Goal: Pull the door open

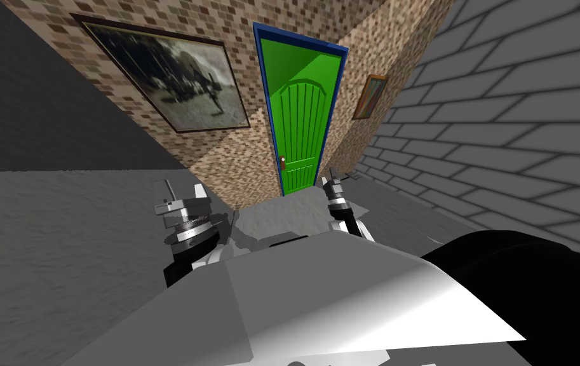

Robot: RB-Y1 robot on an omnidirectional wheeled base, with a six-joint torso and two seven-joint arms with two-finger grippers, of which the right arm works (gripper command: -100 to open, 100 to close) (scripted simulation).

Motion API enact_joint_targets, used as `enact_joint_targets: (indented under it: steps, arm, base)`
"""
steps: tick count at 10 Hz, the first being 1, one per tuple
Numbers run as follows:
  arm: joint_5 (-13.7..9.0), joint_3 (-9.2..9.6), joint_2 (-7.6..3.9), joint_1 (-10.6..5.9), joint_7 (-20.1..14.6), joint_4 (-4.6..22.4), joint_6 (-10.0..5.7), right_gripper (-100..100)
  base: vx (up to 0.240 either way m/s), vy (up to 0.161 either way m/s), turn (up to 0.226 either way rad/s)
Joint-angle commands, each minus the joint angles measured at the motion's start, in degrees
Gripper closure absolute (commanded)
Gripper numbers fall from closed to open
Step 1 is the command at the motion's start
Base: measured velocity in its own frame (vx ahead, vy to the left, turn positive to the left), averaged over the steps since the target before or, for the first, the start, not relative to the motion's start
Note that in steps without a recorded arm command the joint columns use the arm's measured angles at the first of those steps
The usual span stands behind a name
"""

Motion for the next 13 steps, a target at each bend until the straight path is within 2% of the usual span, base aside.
enact_joint_targets:
  steps: [1, 9, 13]
  arm:
    - [0.08, 0.07, -0.2, 0.01, 0.35, 0.35, 0.26, -100]
    - [0.41, 0.35, -0.99, 0.04, 1.73, 1.73, 1.27, -100]
    - [0.87, 0.72, -1.94, 0.08, 3.64, 3.62, 2.67, -100]
  base:
    - [-0.13, -0.028, 0.066]
    - [-0.195, -0.032, 0.051]
    - [-0.192, -0.039, 0.113]
